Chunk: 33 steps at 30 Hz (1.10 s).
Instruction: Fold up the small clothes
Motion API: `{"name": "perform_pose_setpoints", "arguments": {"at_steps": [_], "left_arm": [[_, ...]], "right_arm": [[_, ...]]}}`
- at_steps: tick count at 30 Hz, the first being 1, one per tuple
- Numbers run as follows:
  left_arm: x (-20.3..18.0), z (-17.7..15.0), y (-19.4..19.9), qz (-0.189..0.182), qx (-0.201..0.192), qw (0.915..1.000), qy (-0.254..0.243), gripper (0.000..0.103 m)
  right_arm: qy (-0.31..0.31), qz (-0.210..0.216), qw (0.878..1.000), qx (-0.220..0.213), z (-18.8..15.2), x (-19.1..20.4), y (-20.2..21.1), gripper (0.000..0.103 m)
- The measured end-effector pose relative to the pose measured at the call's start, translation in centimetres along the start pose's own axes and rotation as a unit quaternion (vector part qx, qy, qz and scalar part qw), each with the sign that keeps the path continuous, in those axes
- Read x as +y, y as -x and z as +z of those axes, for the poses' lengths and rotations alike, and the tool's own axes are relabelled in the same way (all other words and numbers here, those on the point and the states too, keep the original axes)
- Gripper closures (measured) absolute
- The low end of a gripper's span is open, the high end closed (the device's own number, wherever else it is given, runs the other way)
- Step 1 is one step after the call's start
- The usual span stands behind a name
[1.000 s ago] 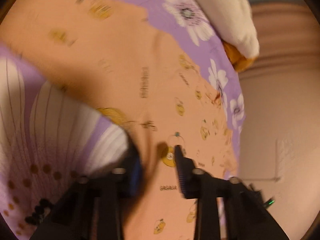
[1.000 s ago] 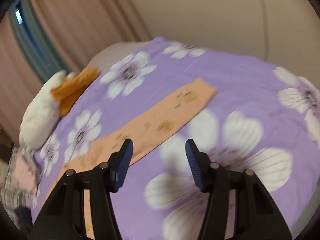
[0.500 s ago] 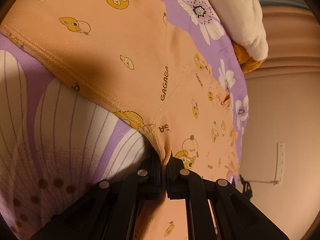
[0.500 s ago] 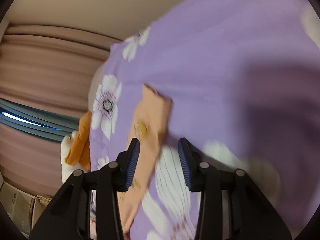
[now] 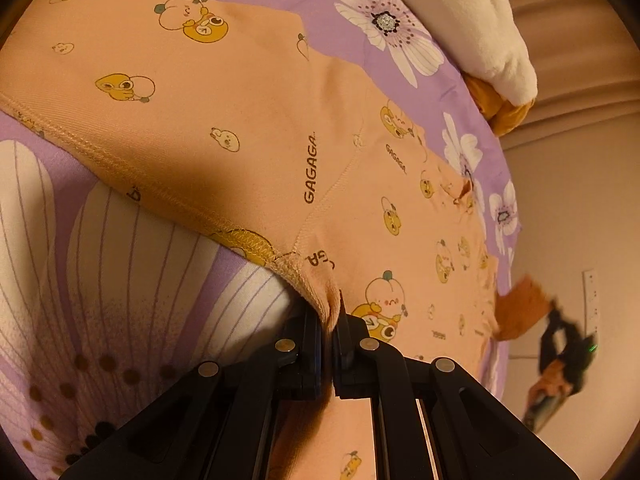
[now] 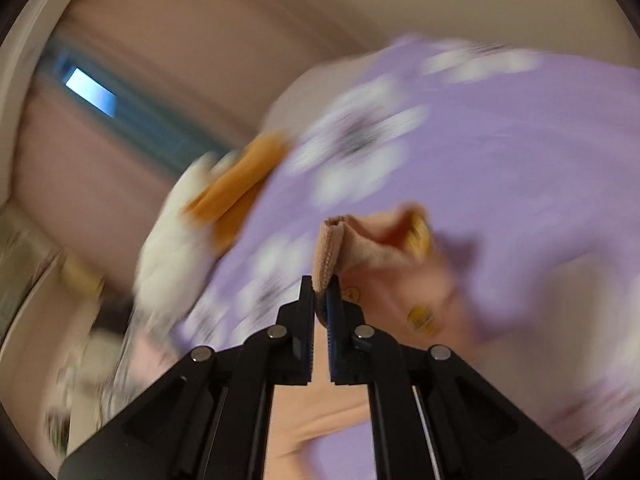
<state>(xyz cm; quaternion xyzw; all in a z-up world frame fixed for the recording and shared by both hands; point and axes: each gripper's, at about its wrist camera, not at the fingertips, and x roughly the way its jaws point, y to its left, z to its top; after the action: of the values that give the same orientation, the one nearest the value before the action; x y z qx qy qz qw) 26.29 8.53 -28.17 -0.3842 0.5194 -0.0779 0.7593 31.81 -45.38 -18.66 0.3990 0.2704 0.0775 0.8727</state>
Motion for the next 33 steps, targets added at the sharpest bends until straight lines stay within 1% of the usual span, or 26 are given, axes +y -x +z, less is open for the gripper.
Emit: {"name": "perform_pose_setpoints", "arguments": {"at_steps": [2,3,5,7,8,11,13,14,15,16,17,18,19,20,21,22,23,24,25,26,27,28,30,31,32,33], "left_arm": [[0.1,0.0,0.0,-0.003,0.001,1.0,-0.003,0.095],[0.0,0.0,0.0,-0.002,0.001,1.0,-0.005,0.095],[0.0,0.1,-0.1,0.0,0.006,0.9999,-0.008,0.095],[0.0,0.4,-0.2,0.0,0.01,0.9999,-0.007,0.095],[0.1,0.5,-0.3,-0.005,0.013,0.9999,0.0,0.095],[0.7,0.5,-0.3,-0.025,0.012,0.9994,0.021,0.095],[0.8,0.3,-0.3,-0.029,0.007,0.9993,0.022,0.095],[0.6,0.2,-0.3,-0.026,0.006,0.9995,0.017,0.095],[0.3,0.2,-0.3,-0.02,0.006,0.9997,0.009,0.095],[0.0,0.3,-0.2,-0.014,0.005,0.9999,0.0,0.095],[-0.6,0.3,0.0,-0.011,0.003,0.9999,-0.013,0.095],[-1.1,0.3,0.1,-0.011,0.003,0.9998,-0.017,0.092],[-1.5,0.2,0.3,-0.004,0.003,0.9999,-0.015,0.084],[-2.1,0.1,0.8,0.01,0.005,0.9998,-0.017,0.076],[-2.5,-0.1,1.4,0.022,0.002,0.9995,-0.022,0.073],[-3.0,-0.3,2.4,0.032,-0.011,0.9989,-0.031,0.069],[-3.4,-0.7,3.7,0.039,-0.04,0.9975,-0.044,0.066],[-3.9,-1.1,5.1,0.041,-0.073,0.9951,-0.052,0.064],[-4.1,-1.4,6.2,0.036,-0.092,0.9937,-0.051,0.058],[-4.3,-1.5,7.3,0.016,-0.11,0.9929,-0.043,0.053],[-4.4,-1.6,7.7,-0.01,-0.115,0.9926,-0.037,0.052],[-4.6,-1.5,7.8,-0.053,-0.107,0.9922,-0.035,0.051],[-4.9,-0.9,6.6,-0.105,-0.075,0.991,-0.035,0.051],[-5.1,-0.6,5.5,-0.119,-0.059,0.9907,-0.031,0.051],[-5.1,-0.3,3.8,-0.121,-0.043,0.9915,-0.022,0.051],[-5.0,-0.1,2.3,-0.116,-0.026,0.9928,-0.014,0.051]], "right_arm": [[0.042,0.044,0.997,0.054,-3.1,5.9,-3.6,0.097],[0.066,0.049,0.994,0.073,-4.7,8.1,-5.0,0.098],[0.117,0.037,0.987,0.104,-8.3,12.4,-7.6,0.097],[0.141,0.045,0.979,0.139,-11.4,14.9,-9.4,0.097],[0.153,0.05,0.971,0.178,-13.8,16.2,-10.4,0.097],[0.199,0.074,0.954,0.211,-19.2,19.5,-11.9,0.095],[0.216,0.079,0.946,0.228,-20.7,21.0,-13.9,0.092],[0.21,0.068,0.943,0.247,-21.1,20.7,-15.2,0.086],[0.201,0.052,0.941,0.267,-21.4,20.3,-15.9,0.068],[0.193,0.039,0.939,0.283,-21.3,19.5,-16.6,0.056],[0.186,0.02,0.939,0.289,-20.9,18.5,-16.1,0.053],[0.186,0.005,0.941,0.282,-20.0,17.7,-15.2,0.051],[0.193,-0.006,0.944,0.269,-19.2,16.6,-13.3,0.05],[0.213,-0.028,0.946,0.243,-18.3,16.0,-11.2,0.049],[0.23,-0.049,0.947,0.221,-18.1,15.4,-9.7,0.045],[0.248,-0.075,0.946,0.197,-17.5,14.5,-7.9,0.04],[0.271,-0.115,0.942,0.162,-16.8,13.4,-5.7,0.036],[0.284,-0.146,0.937,0.139,-16.6,12.5,-4.4,0.029],[0.293,-0.175,0.932,0.119,-16.1,11.2,-3.1,0.028],[0.293,-0.206,0.929,0.097,-15.7,9.5,-1.9,0.028],[0.286,-0.218,0.929,0.089,-15.3,8.1,-1.5,0.028],[0.276,-0.227,0.93,0.087,-14.9,6.8,-1.2,0.028],[0.245,-0.248,0.93,0.112,-14.0,4.3,-1.3,0.03],[0.234,-0.244,0.933,0.125,-13.8,3.2,-1.6,0.03],[0.226,-0.238,0.936,0.128,-13.8,3.0,-2.1,0.031],[0.214,-0.238,0.939,0.128,-13.6,2.4,-2.4,0.032]]}}
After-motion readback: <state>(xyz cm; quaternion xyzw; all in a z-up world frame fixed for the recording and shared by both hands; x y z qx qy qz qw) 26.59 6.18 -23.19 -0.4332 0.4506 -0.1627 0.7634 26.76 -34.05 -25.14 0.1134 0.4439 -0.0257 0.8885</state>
